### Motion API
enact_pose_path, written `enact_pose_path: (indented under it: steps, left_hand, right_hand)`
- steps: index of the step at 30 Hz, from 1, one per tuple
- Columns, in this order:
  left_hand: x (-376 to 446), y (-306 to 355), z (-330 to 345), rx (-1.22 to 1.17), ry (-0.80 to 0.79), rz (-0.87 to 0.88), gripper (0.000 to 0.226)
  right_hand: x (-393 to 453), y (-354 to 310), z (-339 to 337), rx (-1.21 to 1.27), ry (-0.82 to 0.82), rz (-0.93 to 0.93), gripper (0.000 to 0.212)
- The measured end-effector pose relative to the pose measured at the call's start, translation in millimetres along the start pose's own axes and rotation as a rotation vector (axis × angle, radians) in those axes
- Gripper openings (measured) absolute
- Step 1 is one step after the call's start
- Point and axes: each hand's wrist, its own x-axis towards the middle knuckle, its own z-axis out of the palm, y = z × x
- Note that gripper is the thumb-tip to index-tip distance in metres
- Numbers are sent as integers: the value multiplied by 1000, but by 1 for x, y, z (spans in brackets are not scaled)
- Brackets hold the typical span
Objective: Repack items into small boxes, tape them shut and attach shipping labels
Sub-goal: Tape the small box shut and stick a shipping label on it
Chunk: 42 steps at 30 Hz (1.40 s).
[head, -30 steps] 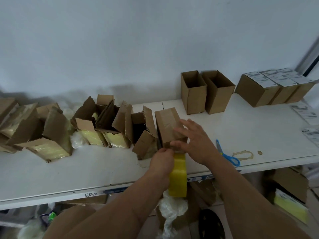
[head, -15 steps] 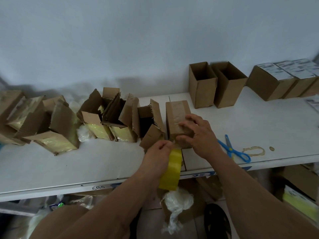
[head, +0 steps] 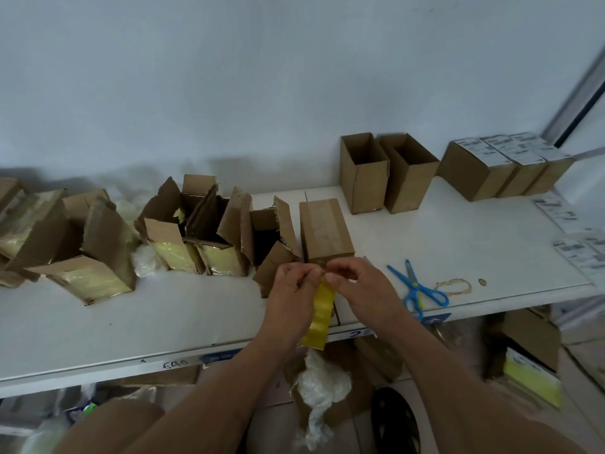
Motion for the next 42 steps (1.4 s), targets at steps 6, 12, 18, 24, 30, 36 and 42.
enact_pose_path:
  steps: [6,12,18,24,30,36,42]
  left_hand:
    - [-3,-9,2,32,63,128,10]
    - [-3,-23,4,284,290,433,20]
    - [0,-24,3,357,185,530,41]
    - [0,-21,1,331,146,413,19]
    - [-9,-16,-3,382,147,339,16]
    - [-16,-4,-19,543,156,304,25]
    - [-18,-17,-48,897,207,466,23]
  right_hand:
    - [-2,2,5,54,0,14,6]
    - [0,4,6,149,-32,56,13]
    - [-3,7,2,207,-41,41,12]
    - [-4,7,3,281,-24,48,9]
    - [-4,2,3,272,-43,86,9]
    - [-12,-4,8,277,-101,102,9]
    - [-17,-12,13,159,-85,83,18]
